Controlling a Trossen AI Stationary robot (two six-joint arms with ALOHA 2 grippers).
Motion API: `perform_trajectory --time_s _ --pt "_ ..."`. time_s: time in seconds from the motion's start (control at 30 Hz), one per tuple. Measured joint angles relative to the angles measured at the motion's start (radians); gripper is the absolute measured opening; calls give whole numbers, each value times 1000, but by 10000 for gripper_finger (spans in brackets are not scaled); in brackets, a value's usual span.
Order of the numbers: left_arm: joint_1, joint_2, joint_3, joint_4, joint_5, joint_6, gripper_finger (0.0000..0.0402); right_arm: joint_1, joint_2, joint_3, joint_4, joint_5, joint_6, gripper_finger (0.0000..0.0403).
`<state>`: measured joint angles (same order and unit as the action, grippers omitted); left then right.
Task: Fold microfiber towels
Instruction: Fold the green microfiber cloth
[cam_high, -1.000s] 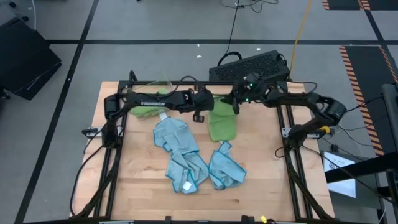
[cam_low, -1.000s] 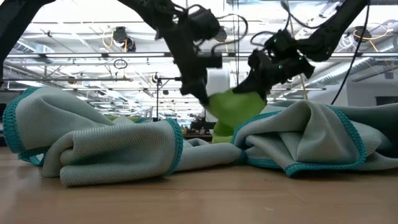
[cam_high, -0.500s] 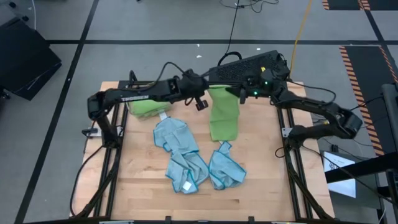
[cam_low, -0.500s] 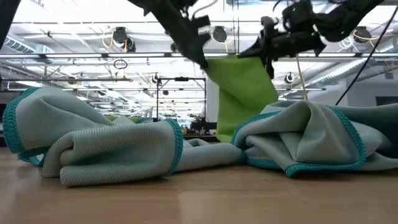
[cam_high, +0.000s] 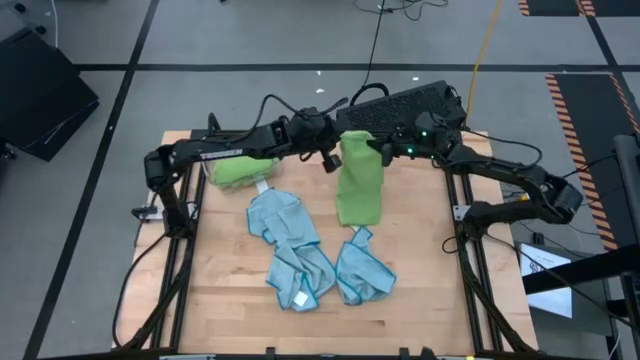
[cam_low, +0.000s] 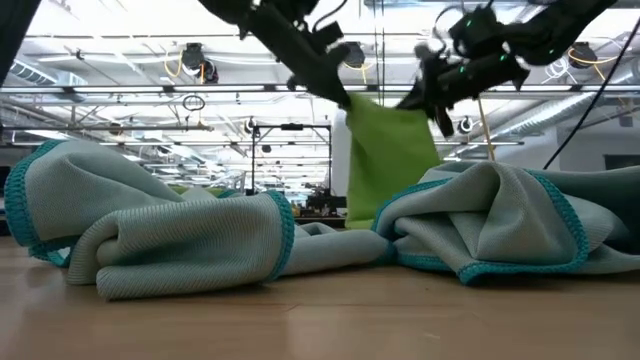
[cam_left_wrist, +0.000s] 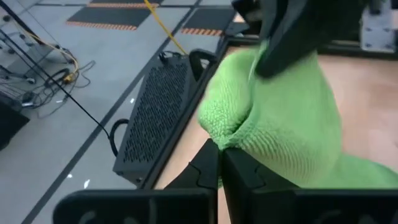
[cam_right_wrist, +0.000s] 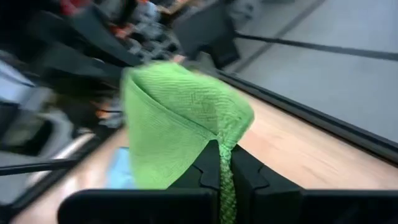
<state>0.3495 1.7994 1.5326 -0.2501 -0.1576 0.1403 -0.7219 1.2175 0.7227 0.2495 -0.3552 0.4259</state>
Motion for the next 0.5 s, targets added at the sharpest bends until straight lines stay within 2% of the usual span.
perform_trajectory --time_s 0.13,0.23,0.37,0.5 --pt "38 58 0 89 0 21 10 -58 102 0 121 9 -45 1" --pt "79 80 0 123 -3 2 5 -109 159 27 228 -49 -46 1" --pt "119 66 0 112 0 -42 12 -155 175 62 190 -136 -46 1" --pt "129 64 0 52 102 -36 5 -161 175 49 106 -210 -79 0"
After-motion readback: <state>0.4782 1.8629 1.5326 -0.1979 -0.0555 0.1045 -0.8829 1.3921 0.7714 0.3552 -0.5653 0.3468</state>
